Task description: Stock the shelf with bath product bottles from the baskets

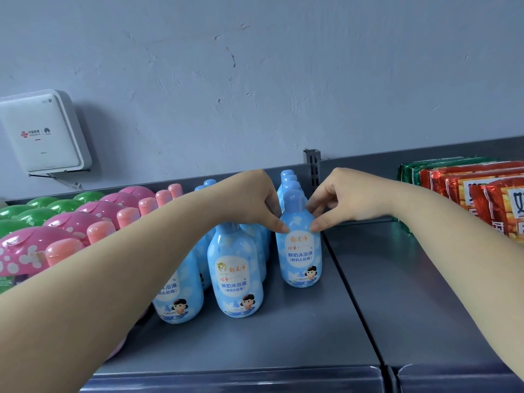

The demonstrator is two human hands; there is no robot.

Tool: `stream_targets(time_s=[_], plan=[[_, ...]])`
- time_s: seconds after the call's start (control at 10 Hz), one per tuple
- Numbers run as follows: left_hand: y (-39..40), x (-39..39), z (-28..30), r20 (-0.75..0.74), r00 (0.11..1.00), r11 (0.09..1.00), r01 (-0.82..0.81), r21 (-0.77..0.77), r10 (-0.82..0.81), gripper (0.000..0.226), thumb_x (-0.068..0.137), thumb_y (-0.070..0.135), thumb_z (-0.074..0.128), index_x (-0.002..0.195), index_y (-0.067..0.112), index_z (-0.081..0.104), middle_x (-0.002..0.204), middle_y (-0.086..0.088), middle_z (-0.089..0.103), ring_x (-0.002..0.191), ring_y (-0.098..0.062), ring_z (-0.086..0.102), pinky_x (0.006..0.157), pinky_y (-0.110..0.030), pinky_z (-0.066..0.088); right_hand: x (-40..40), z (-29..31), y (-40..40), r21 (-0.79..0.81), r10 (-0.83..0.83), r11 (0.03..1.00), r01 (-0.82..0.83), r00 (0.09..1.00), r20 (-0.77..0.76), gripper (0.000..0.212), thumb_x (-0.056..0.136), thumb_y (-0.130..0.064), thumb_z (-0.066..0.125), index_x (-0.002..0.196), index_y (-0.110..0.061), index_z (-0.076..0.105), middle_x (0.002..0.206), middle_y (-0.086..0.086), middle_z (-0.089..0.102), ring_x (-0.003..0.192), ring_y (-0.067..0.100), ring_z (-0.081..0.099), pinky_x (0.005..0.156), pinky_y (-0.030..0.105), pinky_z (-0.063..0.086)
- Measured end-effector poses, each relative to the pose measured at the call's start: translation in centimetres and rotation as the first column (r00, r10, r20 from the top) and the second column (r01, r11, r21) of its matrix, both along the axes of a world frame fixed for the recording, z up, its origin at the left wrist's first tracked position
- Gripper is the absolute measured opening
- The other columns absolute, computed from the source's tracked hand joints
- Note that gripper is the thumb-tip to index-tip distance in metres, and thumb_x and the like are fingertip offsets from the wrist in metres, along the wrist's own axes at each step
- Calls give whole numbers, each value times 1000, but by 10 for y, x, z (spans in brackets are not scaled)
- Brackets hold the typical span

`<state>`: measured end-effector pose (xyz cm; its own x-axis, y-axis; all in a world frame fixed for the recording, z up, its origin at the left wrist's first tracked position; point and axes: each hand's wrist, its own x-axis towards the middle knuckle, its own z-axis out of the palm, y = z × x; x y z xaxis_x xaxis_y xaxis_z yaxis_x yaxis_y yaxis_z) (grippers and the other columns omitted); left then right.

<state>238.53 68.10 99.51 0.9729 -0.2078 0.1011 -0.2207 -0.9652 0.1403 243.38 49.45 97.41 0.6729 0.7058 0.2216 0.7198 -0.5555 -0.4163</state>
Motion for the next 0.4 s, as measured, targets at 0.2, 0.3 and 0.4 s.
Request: stream_targets(time_s=[0.2, 0.3, 0.4], plan=[[-2, -6, 2, 83, 996, 999, -29, -36, 32, 37, 73, 40, 76, 90, 7, 72, 85, -7, 69, 77, -23, 60, 75, -32, 51, 0, 8, -7, 159, -86, 984, 79, 996, 37, 33, 70, -32, 79, 101, -20, 73, 79, -14, 69, 57, -10, 56, 57, 2, 37], [-1, -12, 7, 148, 989, 996, -3, -89, 17, 22, 75, 32, 74, 90, 15, 71, 75, 3, 63, 78, -17, 61, 77, -28, 51, -6, 14, -6, 267, -125, 960, 88, 984, 125, 19, 76, -31, 75, 92, -22, 72, 61, -18, 63, 48, -6, 48, 51, 4, 33], [4, -25, 15, 252, 967, 986, 14, -163, 28, 18, 79, 25, 71, 94, 15, 73, 82, 12, 68, 89, -9, 65, 82, -26, 53, -18, 26, -5, 285, -165, 953, 106, 968, 191, 9, 79, -29, 72, 83, -22, 70, 46, -24, 53, 46, -3, 45, 49, 7, 32]])
